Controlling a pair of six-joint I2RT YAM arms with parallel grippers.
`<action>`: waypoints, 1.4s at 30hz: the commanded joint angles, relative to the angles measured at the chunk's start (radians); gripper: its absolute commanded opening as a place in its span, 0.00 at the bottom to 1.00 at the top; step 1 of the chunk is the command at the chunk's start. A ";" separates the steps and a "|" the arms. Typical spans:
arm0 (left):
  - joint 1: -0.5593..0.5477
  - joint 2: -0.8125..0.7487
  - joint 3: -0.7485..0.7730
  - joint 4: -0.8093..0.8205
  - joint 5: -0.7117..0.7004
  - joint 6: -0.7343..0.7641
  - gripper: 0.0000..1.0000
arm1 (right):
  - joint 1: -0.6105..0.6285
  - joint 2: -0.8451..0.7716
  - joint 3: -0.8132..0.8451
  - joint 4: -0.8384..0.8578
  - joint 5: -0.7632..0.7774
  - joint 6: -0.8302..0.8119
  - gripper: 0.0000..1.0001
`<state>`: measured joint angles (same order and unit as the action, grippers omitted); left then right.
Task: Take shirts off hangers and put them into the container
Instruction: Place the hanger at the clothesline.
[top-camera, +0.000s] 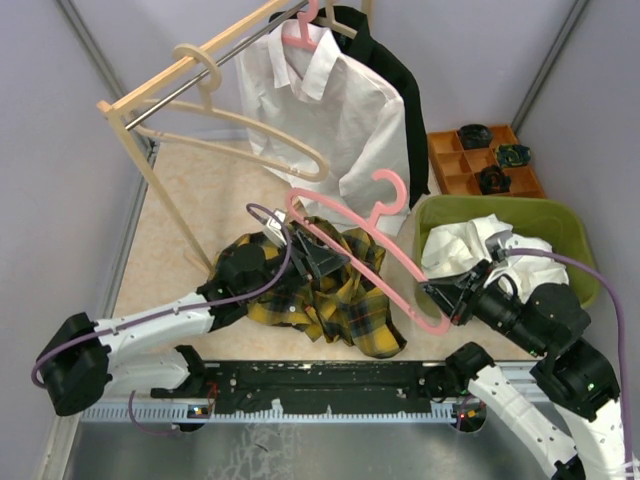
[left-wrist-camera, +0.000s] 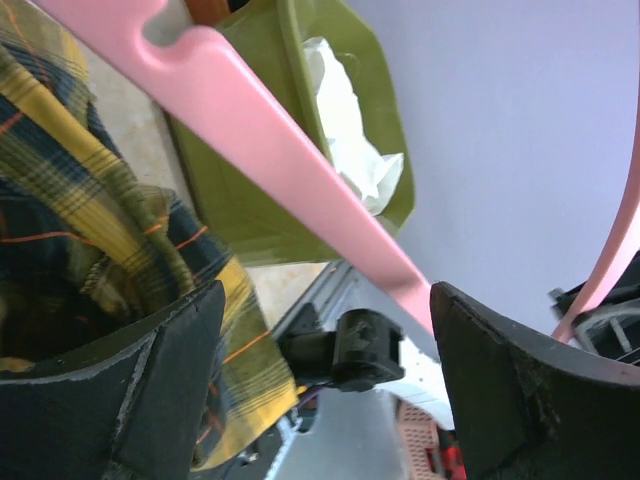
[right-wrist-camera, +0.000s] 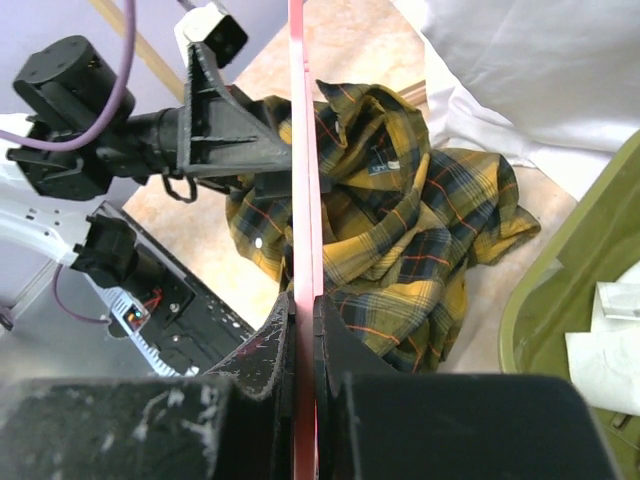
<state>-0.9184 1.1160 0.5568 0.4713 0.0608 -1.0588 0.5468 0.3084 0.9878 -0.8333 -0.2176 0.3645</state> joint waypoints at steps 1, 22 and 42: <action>-0.003 0.030 0.004 0.177 -0.052 -0.173 0.88 | 0.003 -0.023 -0.009 0.114 -0.060 0.014 0.00; -0.005 0.124 -0.069 0.405 -0.127 -0.448 0.00 | 0.003 -0.082 -0.103 0.079 -0.111 0.069 0.61; -0.005 0.177 -0.167 0.759 -0.256 -0.509 0.00 | 0.002 -0.235 -0.201 0.060 -0.160 0.367 0.43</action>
<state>-0.9203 1.2697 0.4049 1.0893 -0.1654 -1.5333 0.5468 0.1234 0.7704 -0.8310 -0.3756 0.6914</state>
